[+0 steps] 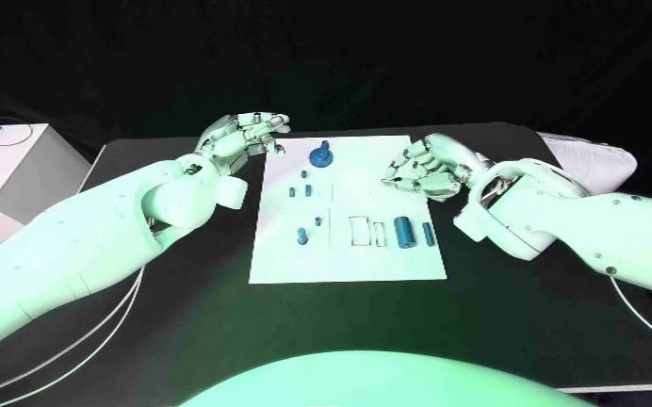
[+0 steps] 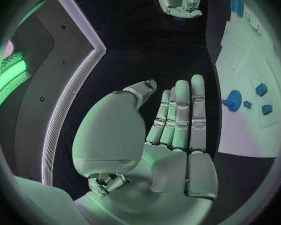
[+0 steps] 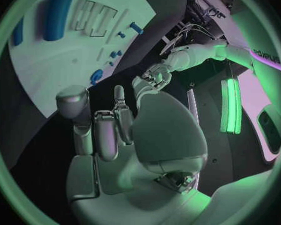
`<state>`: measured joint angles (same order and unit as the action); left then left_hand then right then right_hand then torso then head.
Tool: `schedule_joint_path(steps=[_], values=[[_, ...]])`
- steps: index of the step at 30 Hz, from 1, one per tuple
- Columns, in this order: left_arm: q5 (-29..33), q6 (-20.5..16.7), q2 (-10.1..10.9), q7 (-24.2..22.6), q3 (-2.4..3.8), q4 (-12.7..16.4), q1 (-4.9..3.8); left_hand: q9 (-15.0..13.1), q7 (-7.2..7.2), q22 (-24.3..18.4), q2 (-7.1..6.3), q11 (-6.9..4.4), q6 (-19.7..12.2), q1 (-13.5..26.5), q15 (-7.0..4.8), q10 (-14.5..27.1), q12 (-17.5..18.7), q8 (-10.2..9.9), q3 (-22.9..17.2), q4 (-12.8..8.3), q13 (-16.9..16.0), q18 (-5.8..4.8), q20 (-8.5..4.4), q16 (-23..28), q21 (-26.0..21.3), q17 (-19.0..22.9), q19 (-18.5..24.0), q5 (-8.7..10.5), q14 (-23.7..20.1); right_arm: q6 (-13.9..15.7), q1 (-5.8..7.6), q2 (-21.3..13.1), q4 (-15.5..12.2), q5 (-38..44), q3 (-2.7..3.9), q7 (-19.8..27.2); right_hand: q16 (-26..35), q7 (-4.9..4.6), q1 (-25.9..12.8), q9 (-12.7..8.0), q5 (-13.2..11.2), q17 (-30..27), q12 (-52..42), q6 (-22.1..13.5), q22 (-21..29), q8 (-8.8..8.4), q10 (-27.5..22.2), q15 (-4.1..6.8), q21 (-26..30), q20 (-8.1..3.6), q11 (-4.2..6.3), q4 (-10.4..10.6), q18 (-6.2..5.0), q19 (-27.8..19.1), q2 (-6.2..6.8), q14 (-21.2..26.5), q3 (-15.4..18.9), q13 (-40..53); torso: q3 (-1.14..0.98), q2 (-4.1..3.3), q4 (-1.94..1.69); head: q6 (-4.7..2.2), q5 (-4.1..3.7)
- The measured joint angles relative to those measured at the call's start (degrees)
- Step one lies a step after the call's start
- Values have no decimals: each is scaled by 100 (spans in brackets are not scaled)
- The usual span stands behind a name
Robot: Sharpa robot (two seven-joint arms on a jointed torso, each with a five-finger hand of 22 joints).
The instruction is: Assemble the parts on the task board
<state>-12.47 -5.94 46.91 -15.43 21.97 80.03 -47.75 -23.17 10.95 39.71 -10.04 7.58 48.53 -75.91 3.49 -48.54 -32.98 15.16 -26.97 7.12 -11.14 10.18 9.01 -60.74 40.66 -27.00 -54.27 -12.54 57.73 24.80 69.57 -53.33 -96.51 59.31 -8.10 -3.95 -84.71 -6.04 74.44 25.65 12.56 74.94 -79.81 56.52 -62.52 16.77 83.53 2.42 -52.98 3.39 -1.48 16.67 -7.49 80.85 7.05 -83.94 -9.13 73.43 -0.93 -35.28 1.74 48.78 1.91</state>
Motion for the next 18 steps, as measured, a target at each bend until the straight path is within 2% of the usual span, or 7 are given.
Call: schedule_joint_path(steps=[1, 2, 3, 5, 8, 11, 18], values=[[1, 9, -4, 2, -5, -3, 2, 0, 0, 0, 0, 0, 0, 0, 0, 0, -9, 3, 0, 0, 0, 0, 0, 0, 0, 0, 0, 0, 0, -75, 11, -50, 10, -84, 0, -94, -39, 28, -311, 135, 116, 3, -224, 12, -51, 89, 31, 8, -33, 0, 28, 8, 0, 0, -16, -8, 131, 101, -1, 18, 8, -7, -40], [2, 16, -9, 3, -9, -7, 4, 0, 0, 0, 0, 0, 0, 0, 0, 0, -25, 19, 0, 0, 0, 0, 0, 0, 0, 0, 0, 0, 0, -164, 22, -96, 16, -149, 0, -208, -84, 30, -570, 241, 132, 3, -321, 13, -98, 149, 31, 8, -75, 0, 28, 9, 0, 0, -49, -8, 264, 134, -4, 29, 15, -13, -66], [2, 23, -13, 4, -14, -10, 7, 0, 0, 0, 0, 0, 0, 0, 0, 0, -25, 24, 0, 0, 0, 0, 0, 0, 0, 0, 0, 0, 0, -257, 32, -137, 23, -195, -1, -336, -142, 39, -798, 334, 53, 3, -414, 22, -191, 209, 38, 13, -178, -20, 35, 13, 62, 20, -88, -8, 385, 145, -7, 40, 21, -15, -91], [3, 38, -20, 7, -21, -16, 17, 0, 0, 0, 0, 0, 0, 0, 0, 0, -25, 27, 0, 0, 0, 0, 0, 0, 0, 0, 0, 0, 0, -471, 49, -216, 27, -235, -6, -656, -266, 103, -1106, 542, -64, 3, -595, 46, -435, 339, 52, 58, -481, -61, 68, 21, 89, 102, -183, 1, 610, 152, -12, 60, 37, -24, -141], [4, 57, -28, 11, -26, -23, 31, 0, 0, 0, 0, 0, 0, 0, 0, 0, -25, 28, 0, 0, 0, 0, 0, 0, 0, 0, 0, 0, 0, -745, 55, -290, 5, -200, -20, -1146, -377, 114, -1186, 799, -70, 3, -764, 36, -698, 474, 42, 79, -802, -82, 97, 23, 179, 164, -253, -20, 829, 153, -19, 84, 57, -29, -218], [5, 71, -39, 14, -29, -28, 38, 0, 0, 0, 0, 0, 0, 0, 0, 0, -25, 28, 0, 0, 0, 0, 0, 0, 0, 0, 0, 0, 0, -984, 60, -325, -28, -93, -32, -1619, -405, 145, -1217, 964, -48, 3, -785, 5, -829, 520, 38, 99, -951, -102, 102, 24, 178, 184, -284, 0, 1002, 152, -23, 101, 69, -13, -261], [5, 94, -49, 20, -31, -29, 46, 0, 0, -5, 0, 0, 0, 0, 0, 0, -25, 28, 0, 0, 0, 0, 0, 0, 0, 0, 0, 0, 0, -1409, 52, -235, -45, 102, -71, -2360, -439, 165, -1367, 1158, 32, 3, -814, -15, -951, 541, 38, 99, -1048, -102, 101, 23, 178, 184, -298, 1, 1265, 152, -24, 107, 74, 15, -287]])
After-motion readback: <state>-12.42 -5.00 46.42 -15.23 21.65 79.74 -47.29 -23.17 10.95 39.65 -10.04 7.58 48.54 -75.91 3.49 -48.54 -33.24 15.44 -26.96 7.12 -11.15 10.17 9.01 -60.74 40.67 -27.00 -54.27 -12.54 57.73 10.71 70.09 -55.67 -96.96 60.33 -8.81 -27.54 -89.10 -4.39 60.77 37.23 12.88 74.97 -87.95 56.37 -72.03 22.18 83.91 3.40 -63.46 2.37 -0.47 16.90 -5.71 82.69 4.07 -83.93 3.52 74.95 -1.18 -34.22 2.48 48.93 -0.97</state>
